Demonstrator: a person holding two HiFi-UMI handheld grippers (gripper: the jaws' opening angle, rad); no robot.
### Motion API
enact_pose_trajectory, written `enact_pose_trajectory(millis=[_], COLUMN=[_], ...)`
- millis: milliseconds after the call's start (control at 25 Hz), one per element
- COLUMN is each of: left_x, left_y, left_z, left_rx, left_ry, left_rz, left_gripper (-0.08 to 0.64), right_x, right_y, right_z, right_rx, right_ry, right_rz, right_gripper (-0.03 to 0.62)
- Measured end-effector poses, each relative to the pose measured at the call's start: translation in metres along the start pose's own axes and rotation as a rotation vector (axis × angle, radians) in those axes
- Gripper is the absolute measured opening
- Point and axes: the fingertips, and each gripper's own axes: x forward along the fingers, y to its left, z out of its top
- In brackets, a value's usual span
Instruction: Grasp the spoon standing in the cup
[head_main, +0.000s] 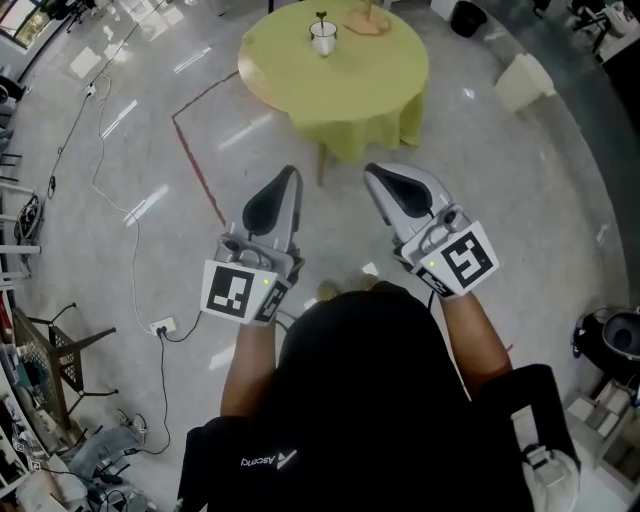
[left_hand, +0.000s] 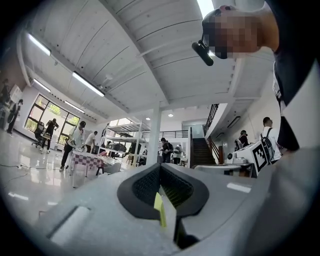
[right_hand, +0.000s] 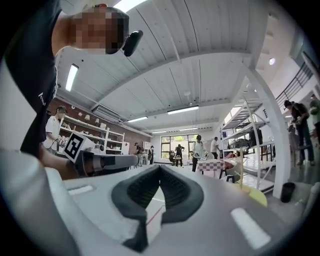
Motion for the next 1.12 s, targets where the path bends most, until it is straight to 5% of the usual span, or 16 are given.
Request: enact_pose_trajectory(millis=[480,1120], left_x=[0.007,0.199], left_y=[0.076,0.202], left_z=[-0.005,-0.027], left_rx=[-0.013,0.042], left_ry=[-0.018,0.034], left_rz=[-0.002,0.085], left_gripper=[0.011,0.011], right_x=[0.067,0.211], right_y=[-0.013,-0.223], right_z=[-0.015,-0.041], right_rx=[-0.028,-0.033], right_ry=[0.029,0.045], right_rz=[-0.022,0.038], right_gripper=[0.003,0.003])
